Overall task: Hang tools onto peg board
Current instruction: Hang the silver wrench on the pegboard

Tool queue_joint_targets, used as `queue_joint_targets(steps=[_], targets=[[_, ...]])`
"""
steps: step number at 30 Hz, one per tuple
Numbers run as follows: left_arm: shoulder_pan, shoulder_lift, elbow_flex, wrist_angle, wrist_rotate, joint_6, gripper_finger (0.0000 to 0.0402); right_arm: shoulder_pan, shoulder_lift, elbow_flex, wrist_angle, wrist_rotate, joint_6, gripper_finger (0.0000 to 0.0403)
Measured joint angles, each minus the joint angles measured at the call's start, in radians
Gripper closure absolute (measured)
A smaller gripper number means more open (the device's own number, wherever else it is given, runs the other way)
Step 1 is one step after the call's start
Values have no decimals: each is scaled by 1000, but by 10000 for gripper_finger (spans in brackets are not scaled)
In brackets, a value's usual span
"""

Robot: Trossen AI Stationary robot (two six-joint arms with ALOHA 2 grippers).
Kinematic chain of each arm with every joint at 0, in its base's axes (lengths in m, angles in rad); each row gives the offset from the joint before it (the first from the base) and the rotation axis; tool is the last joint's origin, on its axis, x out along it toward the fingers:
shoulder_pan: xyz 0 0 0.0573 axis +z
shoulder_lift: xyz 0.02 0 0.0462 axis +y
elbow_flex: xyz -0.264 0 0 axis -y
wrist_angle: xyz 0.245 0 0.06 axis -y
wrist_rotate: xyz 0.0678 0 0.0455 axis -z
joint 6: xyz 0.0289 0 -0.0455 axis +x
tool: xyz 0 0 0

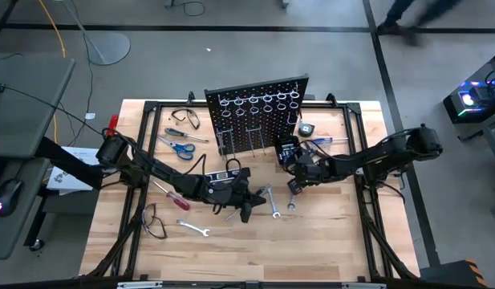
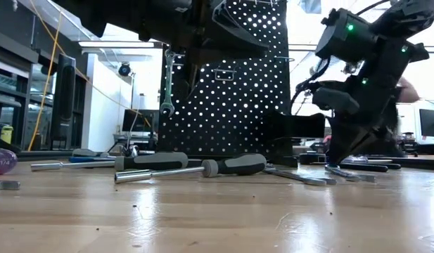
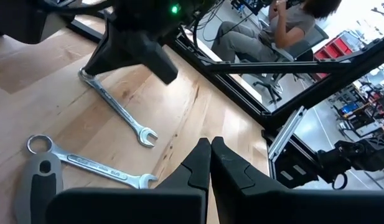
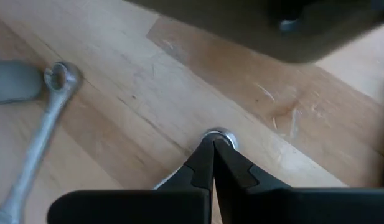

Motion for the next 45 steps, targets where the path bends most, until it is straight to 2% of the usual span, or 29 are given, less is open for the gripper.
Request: queue_joint_targets(steps=[5, 11, 17, 24, 27, 31, 34, 38, 42, 45], targets=[[0, 0, 0, -5, -7, 0, 401, 0, 17, 0, 36, 32, 6, 403], [0, 0, 0, -7, -11, 0, 401, 5, 18, 2, -53, 38, 52, 403], [0, 0, 0, -51, -64, 11, 401, 62, 39, 3, -73, 55, 325, 403], [9, 3, 0, -113, -115, 40, 402, 156, 109, 4, 22, 53, 632, 403], [14, 34, 17, -105, -93, 84, 401, 182, 135, 5, 80, 64, 723, 403], [13, 133, 102, -104, 0, 132, 397, 192, 144, 4, 101, 74, 783, 403], [14, 226, 187, -155, 78, 134, 377, 192, 144, 3, 107, 75, 791, 403], [25, 317, 276, -284, 158, 76, 324, 192, 145, 2, 112, 75, 792, 403], [35, 330, 310, -313, 195, 64, 258, 193, 145, 1, 113, 79, 790, 403], [40, 320, 328, -323, 188, 130, 214, 193, 145, 1, 113, 84, 789, 403]])
